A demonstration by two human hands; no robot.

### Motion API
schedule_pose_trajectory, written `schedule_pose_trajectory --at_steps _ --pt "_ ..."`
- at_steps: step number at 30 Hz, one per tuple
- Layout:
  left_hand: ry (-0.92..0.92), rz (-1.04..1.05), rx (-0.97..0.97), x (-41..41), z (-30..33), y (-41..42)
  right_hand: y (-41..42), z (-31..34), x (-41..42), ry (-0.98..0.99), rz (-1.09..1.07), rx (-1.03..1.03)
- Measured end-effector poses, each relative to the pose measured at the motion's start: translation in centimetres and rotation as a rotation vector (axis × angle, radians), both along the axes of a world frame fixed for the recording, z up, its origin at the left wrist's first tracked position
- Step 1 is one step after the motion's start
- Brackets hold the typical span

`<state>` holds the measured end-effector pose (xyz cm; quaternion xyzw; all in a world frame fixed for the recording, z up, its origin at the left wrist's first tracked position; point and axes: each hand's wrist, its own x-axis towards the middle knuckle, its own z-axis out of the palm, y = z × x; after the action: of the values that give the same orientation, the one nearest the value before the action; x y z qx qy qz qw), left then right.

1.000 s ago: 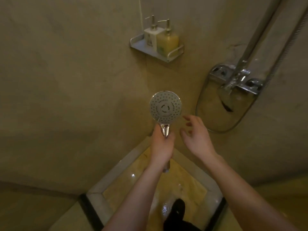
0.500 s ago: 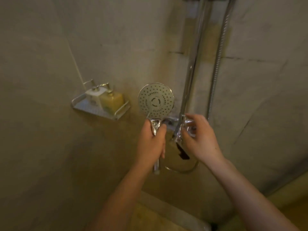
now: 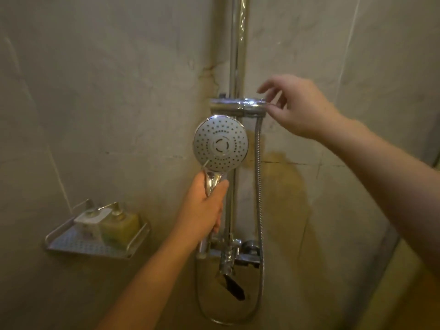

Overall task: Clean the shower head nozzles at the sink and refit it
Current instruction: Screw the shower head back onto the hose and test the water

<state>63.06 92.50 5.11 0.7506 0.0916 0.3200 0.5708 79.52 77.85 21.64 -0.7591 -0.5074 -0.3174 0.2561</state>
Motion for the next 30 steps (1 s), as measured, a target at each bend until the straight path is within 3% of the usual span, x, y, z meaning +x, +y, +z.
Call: schedule_pose_trajectory --at_steps 7,13,22,30 --pt "-0.045 -0.02 0.012 0.5 2.8 0.0 0.4 5.8 0.9 0.064 -0.072 -0.37" --pt "-0.038 -0.04 0.024 0.7 3.6 0.3 1.4 6.8 1.2 -0.034 -0.15 -0.594" --pt "-0.035 -0.054 0.011 1.0 3.8 0.4 2.3 7.2 2.2 -0.151 -0.083 -0.628" --pt "-0.005 -0.036 -0.004 1.5 3.7 0.2 1.6 7.6 3.3 -0.132 -0.015 -0.588"
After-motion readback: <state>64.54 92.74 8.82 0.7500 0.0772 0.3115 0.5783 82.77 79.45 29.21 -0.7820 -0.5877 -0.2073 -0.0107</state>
